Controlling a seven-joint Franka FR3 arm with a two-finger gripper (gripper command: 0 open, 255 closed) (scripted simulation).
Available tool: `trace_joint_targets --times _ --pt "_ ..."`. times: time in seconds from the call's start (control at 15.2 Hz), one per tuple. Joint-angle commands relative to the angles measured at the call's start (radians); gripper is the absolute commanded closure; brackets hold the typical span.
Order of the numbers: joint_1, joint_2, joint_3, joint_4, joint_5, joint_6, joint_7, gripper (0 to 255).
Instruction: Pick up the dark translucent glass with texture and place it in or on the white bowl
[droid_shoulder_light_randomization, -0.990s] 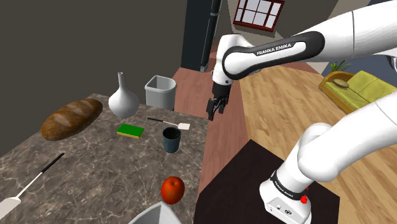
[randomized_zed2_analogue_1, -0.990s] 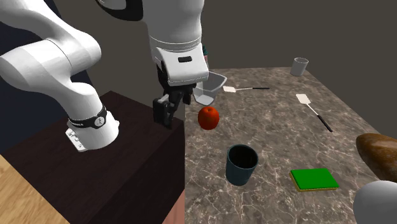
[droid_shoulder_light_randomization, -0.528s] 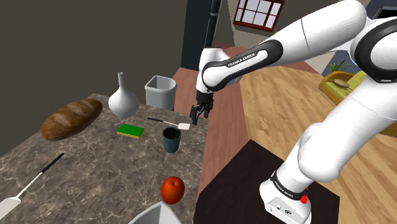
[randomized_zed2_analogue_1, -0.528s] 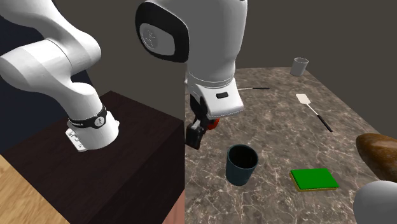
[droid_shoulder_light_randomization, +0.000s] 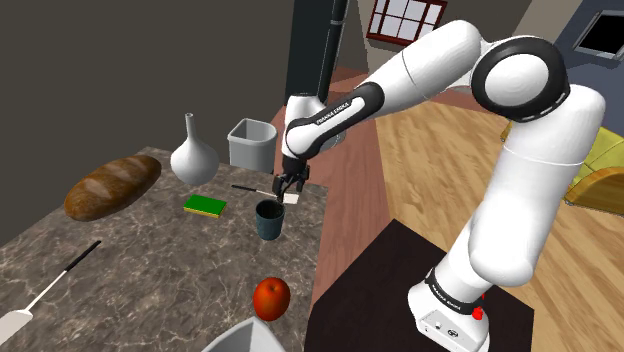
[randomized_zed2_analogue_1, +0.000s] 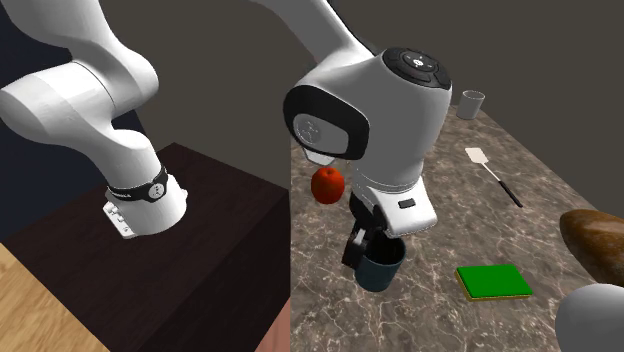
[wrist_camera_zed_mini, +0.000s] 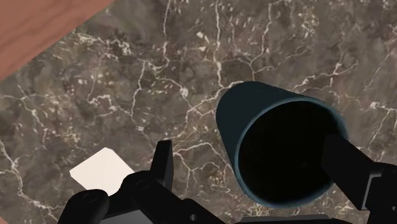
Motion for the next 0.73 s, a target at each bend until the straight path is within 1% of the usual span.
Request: trace_joint_targets --times 0.0,0.13,0.66 --pt "0.003 0.077 -0.001 0.053 -0.005 0.031 0.009 0" --pt "0.009 0.143 -0.003 0.108 -0.011 0.049 0.02 0" --pt "0.014 0.219 0.0 0.101 -0.008 0.133 0.018 0"
